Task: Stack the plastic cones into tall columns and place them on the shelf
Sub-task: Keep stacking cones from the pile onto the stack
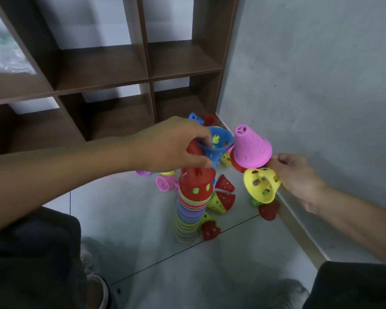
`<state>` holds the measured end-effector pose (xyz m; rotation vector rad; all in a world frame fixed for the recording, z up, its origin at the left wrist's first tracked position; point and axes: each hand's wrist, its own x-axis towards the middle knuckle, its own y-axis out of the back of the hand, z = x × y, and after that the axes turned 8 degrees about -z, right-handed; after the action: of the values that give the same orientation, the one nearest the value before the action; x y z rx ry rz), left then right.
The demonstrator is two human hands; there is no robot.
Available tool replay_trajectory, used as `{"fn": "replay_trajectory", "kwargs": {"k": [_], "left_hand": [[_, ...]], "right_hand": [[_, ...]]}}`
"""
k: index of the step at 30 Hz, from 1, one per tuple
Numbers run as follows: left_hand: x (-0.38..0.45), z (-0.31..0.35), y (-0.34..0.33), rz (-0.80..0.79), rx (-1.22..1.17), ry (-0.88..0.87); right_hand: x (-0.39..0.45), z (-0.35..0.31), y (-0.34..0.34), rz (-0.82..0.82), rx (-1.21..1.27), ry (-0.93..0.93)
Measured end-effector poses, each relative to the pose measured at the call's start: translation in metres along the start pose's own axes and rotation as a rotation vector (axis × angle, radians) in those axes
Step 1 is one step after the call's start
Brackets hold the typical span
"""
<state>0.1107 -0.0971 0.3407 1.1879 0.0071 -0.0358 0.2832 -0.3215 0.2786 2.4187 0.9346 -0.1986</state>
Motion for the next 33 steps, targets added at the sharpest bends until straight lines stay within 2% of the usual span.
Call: {"fn": "replay_trajectory", "kwargs": {"k": [8,13,19,21,23,26,30,33], "left_hand": [[0.008,0.003,-0.012,-0.026,-0.08,-0.008],[0.018,0.001,-0.005,-0.008,-0.194,0.071],[0.038,-0.032,-0.009,-0.034,-0.238,0.215],[0.043,-0.035,-0.01,0.004,-0.321,0.236],[0.047,-0.029,-0.008,0.047,-0.427,0.187],[0.05,-0.012,-0.004,-0.004,-0.55,0.074],[0.048,0.002,-0.005,-0.032,-0.529,0.004],[0.045,0.005,-0.001,0.013,-0.536,0.013]], "right_hand": [[-0.001,0.004,-0.004,-0.038,-0.009,-0.01],[0.001,0.003,-0.002,-0.034,0.019,0.0],[0.006,0.009,0.0,-0.005,0.006,-0.029],[0.011,0.011,-0.001,0.0,-0.002,-0.039],[0.016,0.012,-0.002,-0.001,-0.006,-0.043],[0.021,0.006,-0.002,-0.025,0.018,-0.035],[0.023,-0.015,-0.004,-0.093,0.12,0.014],[0.017,-0.035,-0.009,-0.164,0.157,0.085]]}}
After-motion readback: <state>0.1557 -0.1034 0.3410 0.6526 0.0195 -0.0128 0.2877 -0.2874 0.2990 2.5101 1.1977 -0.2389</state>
